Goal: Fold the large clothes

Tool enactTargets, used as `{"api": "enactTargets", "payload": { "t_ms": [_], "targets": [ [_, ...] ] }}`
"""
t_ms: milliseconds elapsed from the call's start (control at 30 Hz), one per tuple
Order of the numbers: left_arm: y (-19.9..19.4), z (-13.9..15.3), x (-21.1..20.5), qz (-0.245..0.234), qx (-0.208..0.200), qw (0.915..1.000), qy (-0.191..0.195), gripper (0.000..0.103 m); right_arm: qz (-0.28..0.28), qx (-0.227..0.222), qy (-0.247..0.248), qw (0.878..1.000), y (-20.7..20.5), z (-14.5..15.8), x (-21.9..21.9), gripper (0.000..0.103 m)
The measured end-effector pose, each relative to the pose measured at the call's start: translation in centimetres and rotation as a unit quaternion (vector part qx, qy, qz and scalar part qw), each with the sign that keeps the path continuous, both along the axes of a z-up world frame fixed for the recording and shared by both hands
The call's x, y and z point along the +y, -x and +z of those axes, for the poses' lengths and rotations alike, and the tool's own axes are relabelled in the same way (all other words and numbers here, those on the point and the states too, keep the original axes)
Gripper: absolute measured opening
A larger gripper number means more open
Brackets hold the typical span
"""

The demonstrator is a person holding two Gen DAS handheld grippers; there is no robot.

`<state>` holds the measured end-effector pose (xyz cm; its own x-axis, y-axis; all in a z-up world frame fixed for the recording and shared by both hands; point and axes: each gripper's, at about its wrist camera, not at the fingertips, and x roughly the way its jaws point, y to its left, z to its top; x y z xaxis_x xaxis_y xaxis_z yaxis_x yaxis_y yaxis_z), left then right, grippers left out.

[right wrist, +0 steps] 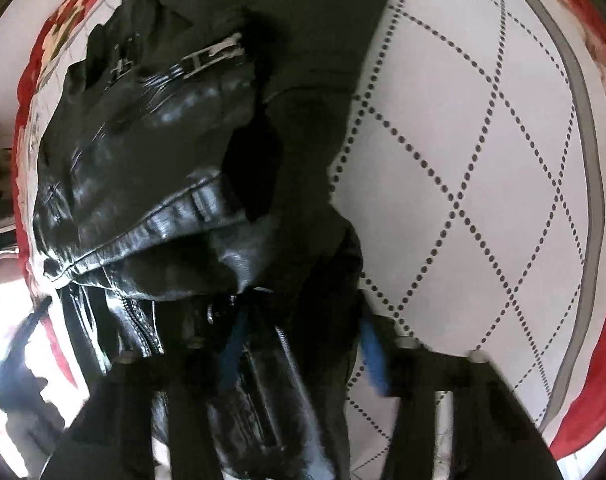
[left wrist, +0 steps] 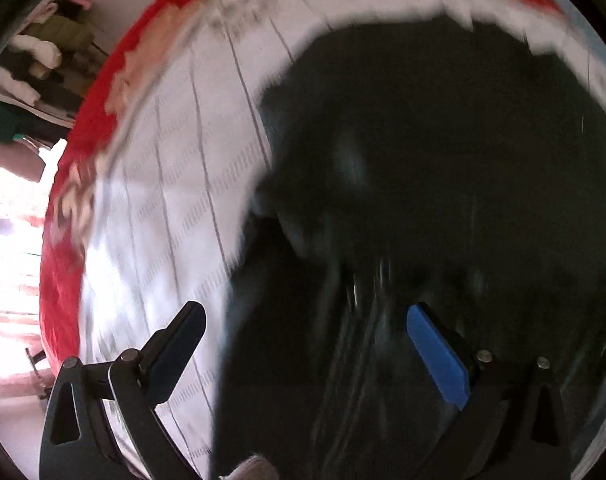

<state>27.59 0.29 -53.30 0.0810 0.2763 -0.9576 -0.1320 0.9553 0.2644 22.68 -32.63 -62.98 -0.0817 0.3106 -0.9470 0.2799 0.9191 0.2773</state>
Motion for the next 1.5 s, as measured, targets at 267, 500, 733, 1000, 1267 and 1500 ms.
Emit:
{"api": "enactTargets", "payload": {
  "t_ms": [267,500,733,1000,1267,1500],
  "targets": [
    [0.0,-3.1,2.5,-0.056,0.036,0.9978,-0.007,0.103,-0.162,0.049,-0.068,0.983,5.0,-1.3,0.3,0.009],
    [-4.6,-3.1,8.7,-0.109,0.017,0.9932,-0.038,0.103,-0.281,0.099,-0.211,0.931,13.8,-3.3,9.0,0.009],
    [-7.1,-3.0,11.7,-0.128,0.009,0.9909,-0.039,0.103,-0.165,0.149,-0.178,0.959,16.9,-4.1,16.8,0.015],
    [-0.1,3.5,8.5,-0.098,-0.025,0.9947,-0.018,0.103,-0.059,0.108,-0.110,0.986,15.2,1.7,18.1,0.054],
    [11.4,4.9,-1.0,-0.176,0.009,0.9841,-0.025,0.103,-0.062,0.132,-0.036,0.989,18.9,3.3,11.5,0.057],
    [21.1,1.8,-10.0,-0.318,0.041,0.9414,-0.105,0.103,-0.075,0.141,-0.001,0.987,21.5,1.9,5.6,0.059]
  ]
}}
